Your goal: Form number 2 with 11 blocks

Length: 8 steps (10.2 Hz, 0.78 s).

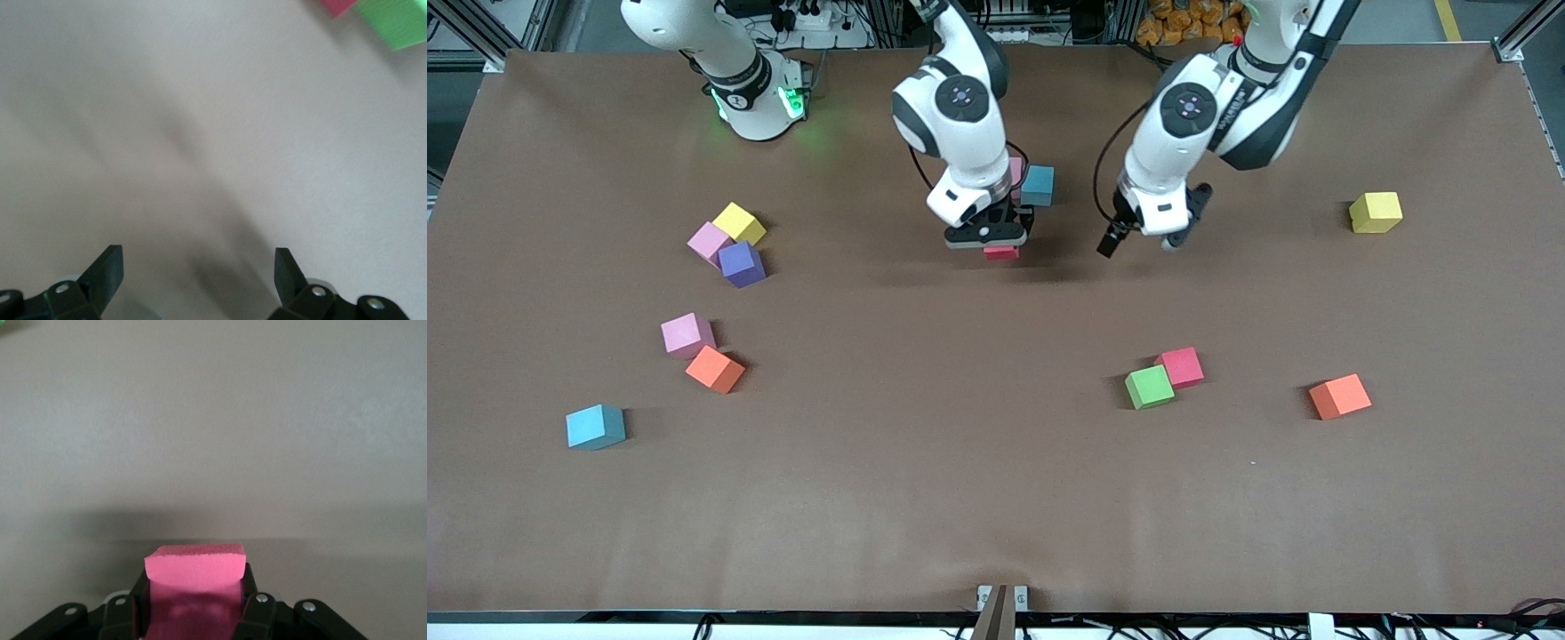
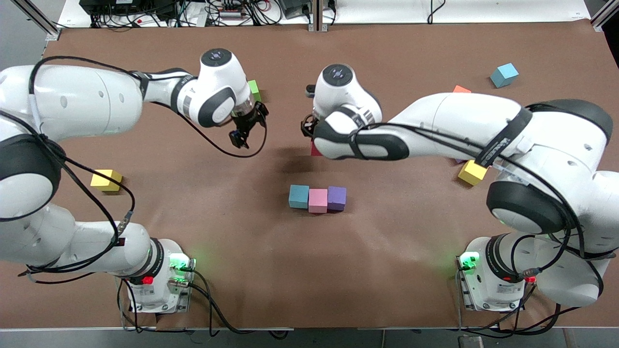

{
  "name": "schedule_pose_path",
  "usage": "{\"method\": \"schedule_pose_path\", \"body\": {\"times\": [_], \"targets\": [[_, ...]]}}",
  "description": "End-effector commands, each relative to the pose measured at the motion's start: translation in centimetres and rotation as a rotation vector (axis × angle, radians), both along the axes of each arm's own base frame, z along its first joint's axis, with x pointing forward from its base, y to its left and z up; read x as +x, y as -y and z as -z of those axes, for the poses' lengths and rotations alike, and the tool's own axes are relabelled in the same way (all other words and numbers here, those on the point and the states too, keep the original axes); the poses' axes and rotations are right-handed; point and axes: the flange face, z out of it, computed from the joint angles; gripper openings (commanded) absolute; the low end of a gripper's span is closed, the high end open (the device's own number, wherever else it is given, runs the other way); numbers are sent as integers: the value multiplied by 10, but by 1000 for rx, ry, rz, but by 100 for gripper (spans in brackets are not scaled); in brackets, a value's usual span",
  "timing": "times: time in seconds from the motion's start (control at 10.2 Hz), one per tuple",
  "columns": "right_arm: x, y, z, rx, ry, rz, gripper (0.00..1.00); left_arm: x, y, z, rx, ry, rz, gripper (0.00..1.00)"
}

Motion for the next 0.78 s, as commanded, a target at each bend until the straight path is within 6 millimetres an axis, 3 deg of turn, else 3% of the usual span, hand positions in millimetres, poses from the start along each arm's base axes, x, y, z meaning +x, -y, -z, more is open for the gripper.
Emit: {"method": "schedule_pose_path", "body": {"times": [0.0,0.49,0.68], "targets": [[-20,-17,11,-46,59,44,16,23,-16,-15,48,61,173,100],[-67,-57,46,-41,100,129,16,91,-66,-7,23,85,674,100],[-81,-63,54,-49,105,141,16,109,-70,-2,22,93,825,100]]}}
